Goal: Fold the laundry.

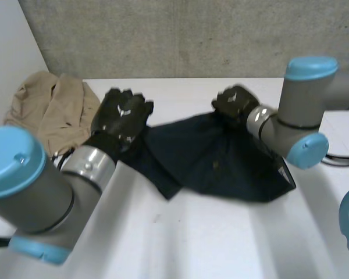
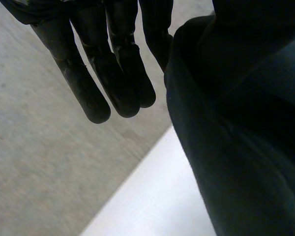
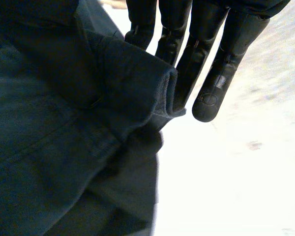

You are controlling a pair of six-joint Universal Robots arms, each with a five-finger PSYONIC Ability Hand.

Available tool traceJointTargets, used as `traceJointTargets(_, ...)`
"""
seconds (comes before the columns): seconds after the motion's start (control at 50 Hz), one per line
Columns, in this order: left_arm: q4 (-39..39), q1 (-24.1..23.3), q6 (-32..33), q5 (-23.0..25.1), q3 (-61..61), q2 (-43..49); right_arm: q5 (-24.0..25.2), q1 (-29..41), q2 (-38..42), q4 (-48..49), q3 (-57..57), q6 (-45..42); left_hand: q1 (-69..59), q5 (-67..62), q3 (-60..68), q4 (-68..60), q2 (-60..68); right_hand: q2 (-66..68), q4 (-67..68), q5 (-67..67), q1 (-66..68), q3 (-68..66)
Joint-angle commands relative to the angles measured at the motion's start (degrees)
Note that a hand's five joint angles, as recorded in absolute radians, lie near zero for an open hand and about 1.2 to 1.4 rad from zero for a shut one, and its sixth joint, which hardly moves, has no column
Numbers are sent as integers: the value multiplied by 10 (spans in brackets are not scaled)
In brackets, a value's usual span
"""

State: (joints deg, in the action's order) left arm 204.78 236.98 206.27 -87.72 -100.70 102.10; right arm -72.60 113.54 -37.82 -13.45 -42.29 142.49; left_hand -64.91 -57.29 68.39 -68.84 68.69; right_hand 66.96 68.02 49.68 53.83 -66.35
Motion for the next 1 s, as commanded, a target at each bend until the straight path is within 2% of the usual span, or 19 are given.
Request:
traceJointTargets(0.02, 34, 37, 46, -1, 209, 100, -53, -2, -52, 40, 163, 31, -151, -127, 116, -112, 113, 130, 120, 203, 262, -137)
traceJointTargets(0.1, 79, 60, 89, -1, 346, 122, -59, -8, -119, 145, 180, 93, -151, -127, 116, -112, 113, 130, 120, 203, 262, -137)
traceJointTargets(0.22, 179, 67, 90, -3, 387, 124, -64, -9, -199, 231, 93, 126, -151, -127, 116, -112, 113, 130, 120, 203, 262, -137)
traceJointTargets(0.3, 219, 61, 83, -3, 356, 119, -62, -11, -241, 264, -6, 121, -151, -127, 116, -112, 113, 130, 120, 203, 262, -137)
traceJointTargets(0.46, 217, 38, 77, -2, 170, 89, -40, -29, -294, 299, -223, 121, -151, -127, 116, -112, 113, 130, 120, 203, 262, -137)
traceJointTargets(0.56, 209, 19, 76, -1, 39, 47, 2, -44, -327, 257, -341, 103, -151, -127, 116, -112, 113, 130, 120, 203, 262, -137)
traceJointTargets(0.66, 178, -19, 80, -2, -66, 16, 40, -62, -369, 115, -435, 11, -149, -126, 115, -110, 112, 130, 120, 203, 262, -137)
traceJointTargets(0.72, 105, -61, 80, -6, -106, -5, 40, -69, -373, 27, -464, -51, -148, -124, 113, -108, 110, 130, 120, 203, 262, -137)
traceJointTargets(0.76, 51, -67, 77, -17, -114, -15, 37, -75, -374, -37, -482, -93, -149, -126, 115, -110, 112, 130, 120, 203, 262, -137)
traceJointTargets(0.84, -54, -77, 71, -46, -115, -23, 45, -81, -377, -100, -519, -116, -146, -122, 111, -107, 108, 130, 120, 203, 262, -137)
traceJointTargets(0.88, -90, -83, 69, -47, -115, -23, 47, -81, -378, -91, -540, -114, -106, -82, 71, -67, 68, 130, 120, 203, 262, -137)
traceJointTargets(0.92, -91, -86, 60, -50, -114, -19, 47, -82, -378, -64, -562, -104, 132, 156, -167, 171, -170, 130, 120, 203, 262, -137)
traceJointTargets(0.94, -90, -84, 57, -50, -115, -19, 47, -84, -378, -53, -568, -100, 191, 215, -226, 231, -229, 130, 120, 203, 262, -137)
traceJointTargets(0.96, -82, -75, 45, -50, -116, -20, 47, -87, -378, -38, -575, -93, 329, 352, -363, 368, -366, 130, 120, 203, 262, -137)
traceJointTargets(1.0, -76, -58, 31, -51, -117, -20, 45, -97, -377, 5, -592, -70, 350, 374, -385, 389, -388, 130, 120, 203, 262, -137)
